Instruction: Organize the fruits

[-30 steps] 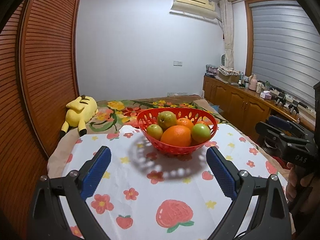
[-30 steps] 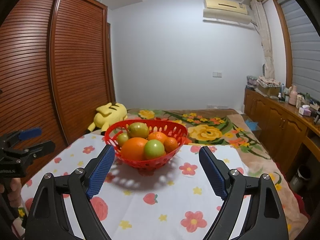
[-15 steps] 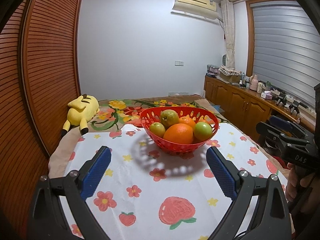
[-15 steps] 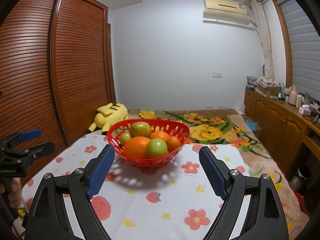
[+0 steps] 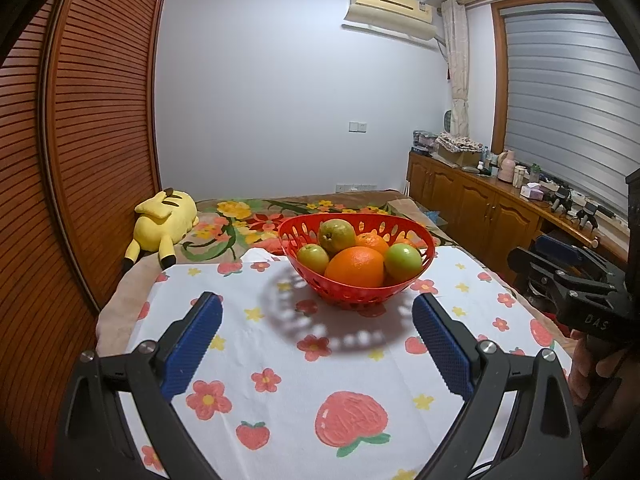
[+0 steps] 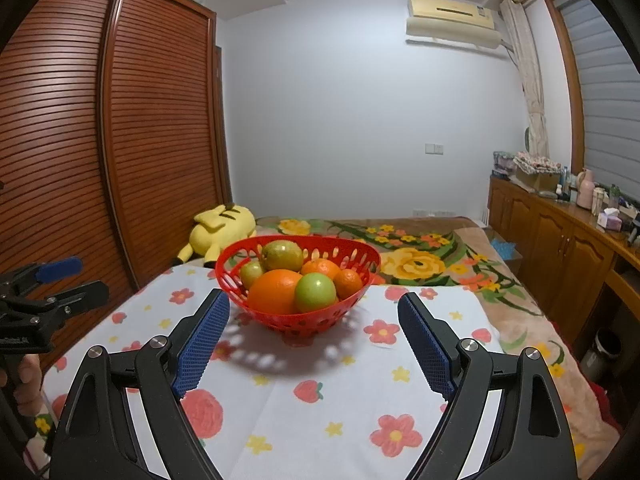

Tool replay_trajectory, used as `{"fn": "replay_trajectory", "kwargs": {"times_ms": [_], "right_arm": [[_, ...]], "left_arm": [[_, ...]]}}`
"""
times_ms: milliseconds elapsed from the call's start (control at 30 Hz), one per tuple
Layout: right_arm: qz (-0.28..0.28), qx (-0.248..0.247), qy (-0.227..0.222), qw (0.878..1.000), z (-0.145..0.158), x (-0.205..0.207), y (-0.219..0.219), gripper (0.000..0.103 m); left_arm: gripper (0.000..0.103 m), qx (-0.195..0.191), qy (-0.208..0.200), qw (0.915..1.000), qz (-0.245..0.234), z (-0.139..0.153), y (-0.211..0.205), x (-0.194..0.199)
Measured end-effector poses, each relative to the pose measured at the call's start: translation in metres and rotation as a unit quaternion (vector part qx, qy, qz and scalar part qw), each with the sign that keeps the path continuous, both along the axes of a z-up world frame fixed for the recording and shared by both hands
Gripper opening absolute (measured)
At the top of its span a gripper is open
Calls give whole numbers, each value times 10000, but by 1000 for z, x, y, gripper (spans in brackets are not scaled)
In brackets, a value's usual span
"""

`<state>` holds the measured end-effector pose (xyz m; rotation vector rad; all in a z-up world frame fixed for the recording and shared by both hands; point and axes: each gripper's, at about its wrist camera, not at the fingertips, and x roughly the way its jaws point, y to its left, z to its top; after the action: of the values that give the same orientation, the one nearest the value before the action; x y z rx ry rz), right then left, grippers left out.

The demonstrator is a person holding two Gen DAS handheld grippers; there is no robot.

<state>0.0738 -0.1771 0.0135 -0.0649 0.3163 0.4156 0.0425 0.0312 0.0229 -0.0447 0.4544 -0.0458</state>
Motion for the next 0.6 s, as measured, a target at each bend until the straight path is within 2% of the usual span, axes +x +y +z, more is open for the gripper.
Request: {"fn": "replay_trajectory", "kwargs": {"times_ms": [600], "right_arm": [[1,9,-10,10000,0,0,0,88]], "left_arm": [[97,-4,-82,10000,-39,8,-4,-6]]}}
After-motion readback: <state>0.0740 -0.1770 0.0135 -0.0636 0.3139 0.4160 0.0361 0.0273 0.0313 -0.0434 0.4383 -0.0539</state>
